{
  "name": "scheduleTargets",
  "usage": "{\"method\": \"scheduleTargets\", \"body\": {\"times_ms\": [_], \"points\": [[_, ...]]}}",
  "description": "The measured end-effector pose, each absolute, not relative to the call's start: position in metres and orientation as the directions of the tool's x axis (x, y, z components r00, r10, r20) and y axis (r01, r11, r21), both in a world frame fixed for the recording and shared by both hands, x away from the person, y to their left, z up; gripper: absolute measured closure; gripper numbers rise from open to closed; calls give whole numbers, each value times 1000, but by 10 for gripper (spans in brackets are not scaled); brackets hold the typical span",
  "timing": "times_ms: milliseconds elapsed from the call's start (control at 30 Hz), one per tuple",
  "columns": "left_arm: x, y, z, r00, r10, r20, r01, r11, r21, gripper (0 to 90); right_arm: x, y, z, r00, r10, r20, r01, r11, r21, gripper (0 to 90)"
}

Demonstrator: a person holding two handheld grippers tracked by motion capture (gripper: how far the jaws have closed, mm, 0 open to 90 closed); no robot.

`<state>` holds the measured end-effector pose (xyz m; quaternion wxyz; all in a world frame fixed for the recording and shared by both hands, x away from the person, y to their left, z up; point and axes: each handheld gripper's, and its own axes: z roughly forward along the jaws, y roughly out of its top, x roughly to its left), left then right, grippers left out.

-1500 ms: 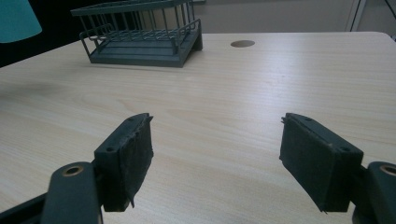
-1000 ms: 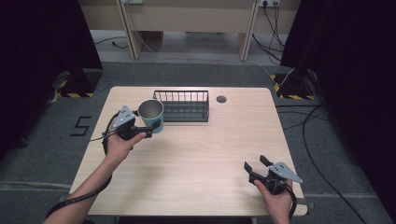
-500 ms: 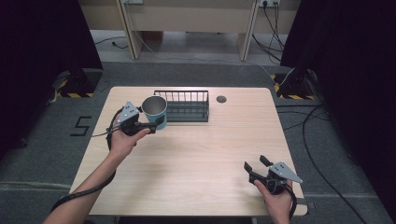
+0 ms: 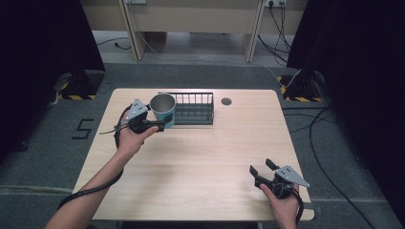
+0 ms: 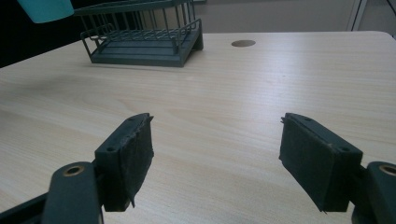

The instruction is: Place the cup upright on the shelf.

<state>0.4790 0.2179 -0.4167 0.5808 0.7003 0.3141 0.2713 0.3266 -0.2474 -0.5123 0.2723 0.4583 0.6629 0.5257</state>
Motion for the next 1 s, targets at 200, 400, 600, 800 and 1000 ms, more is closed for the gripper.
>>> {"method": "scheduleTargets", "body": {"times_ms": [200, 400, 600, 800, 1000], "points": [[484, 213, -414, 655, 756, 19, 122, -130, 984, 159, 327, -248, -512, -432, 894, 122, 321, 25, 947, 264], [490, 207, -410, 654, 756, 16, 120, -125, 985, 159, 326, -247, -512, -432, 894, 122, 321, 26, 947, 264], [496, 202, -409, 652, 758, 16, 124, -127, 984, 159, 326, -248, -512, -432, 894, 123, 321, 25, 947, 264], [499, 198, -410, 652, 758, 14, 128, -128, 983, 159, 326, -247, -512, -433, 893, 120, 320, 28, 947, 264], [504, 194, -409, 646, 764, 10, 127, -120, 985, 159, 326, -247, -512, -433, 893, 120, 321, 28, 947, 264]]}}
